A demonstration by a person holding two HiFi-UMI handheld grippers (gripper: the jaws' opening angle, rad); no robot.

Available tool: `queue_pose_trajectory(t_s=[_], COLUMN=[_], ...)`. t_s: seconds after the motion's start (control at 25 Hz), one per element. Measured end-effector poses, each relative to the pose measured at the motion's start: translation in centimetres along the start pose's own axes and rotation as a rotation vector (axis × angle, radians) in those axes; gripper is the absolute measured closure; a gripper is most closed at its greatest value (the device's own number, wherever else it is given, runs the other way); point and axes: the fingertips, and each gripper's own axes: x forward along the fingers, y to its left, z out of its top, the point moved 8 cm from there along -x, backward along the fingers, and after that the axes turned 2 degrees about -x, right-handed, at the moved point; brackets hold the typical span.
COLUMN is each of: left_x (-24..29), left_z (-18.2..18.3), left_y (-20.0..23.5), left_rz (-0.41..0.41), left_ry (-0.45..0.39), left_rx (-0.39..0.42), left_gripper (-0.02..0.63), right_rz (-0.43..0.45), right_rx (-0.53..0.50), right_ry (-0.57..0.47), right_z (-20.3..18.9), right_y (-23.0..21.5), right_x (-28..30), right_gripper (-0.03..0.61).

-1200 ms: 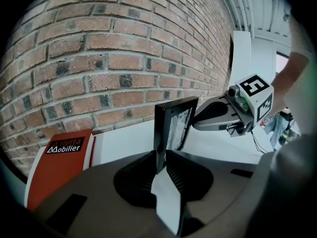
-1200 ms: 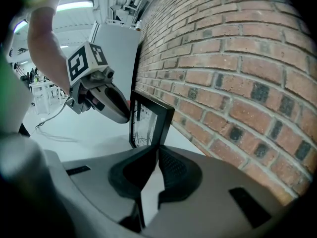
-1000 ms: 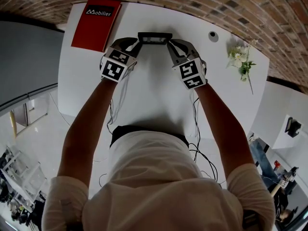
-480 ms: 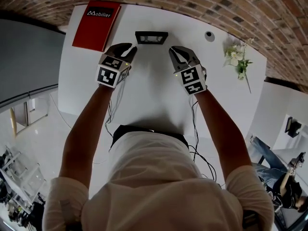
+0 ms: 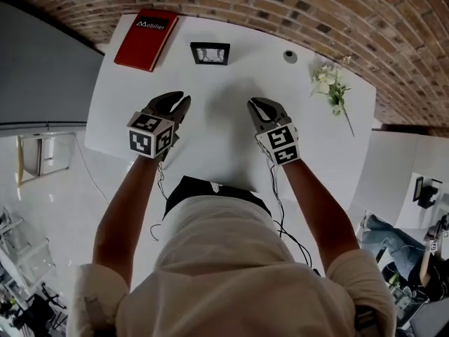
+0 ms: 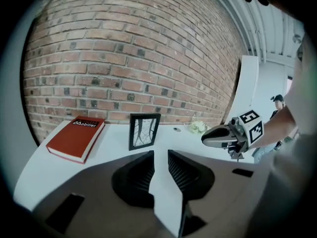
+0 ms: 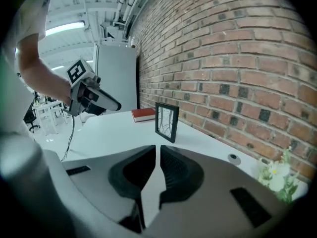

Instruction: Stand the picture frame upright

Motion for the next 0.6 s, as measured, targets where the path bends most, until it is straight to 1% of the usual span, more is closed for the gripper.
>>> queue_pose_trajectory(t_s=[0.12,0.28,0.44,0.6], left_x=[-2.9,-6.9,-10.6,-14.0], left_z=[-1.9,-5.3,-7.8,-9.8], left_y=[-3.1,-6.7,-9.6,-11.1], left_rz=[0.009,-0.005,-0.063,-0.122], left_ry=[-0.021,-0.011,0.004,-0.003], left_rx=[-0.039,-0.067,-0.076,-0.08], left_gripper=[0.528,0.525,0.528,0.528], right_rz=[0.017,0.045,0.039,0.015], right_rx=[0.027,0.054,0.092,0.129], right_ry=[-0.018,-0.031,-0.034,-0.032], right_z=[-1.0,-2.4,-3.3,-3.8], right_y=[1.5,4.7,8.1,11.6], right_x=[-3.2,-6.8,-10.7,-14.1], right_gripper=[0.554,0.554,0.554,0.554])
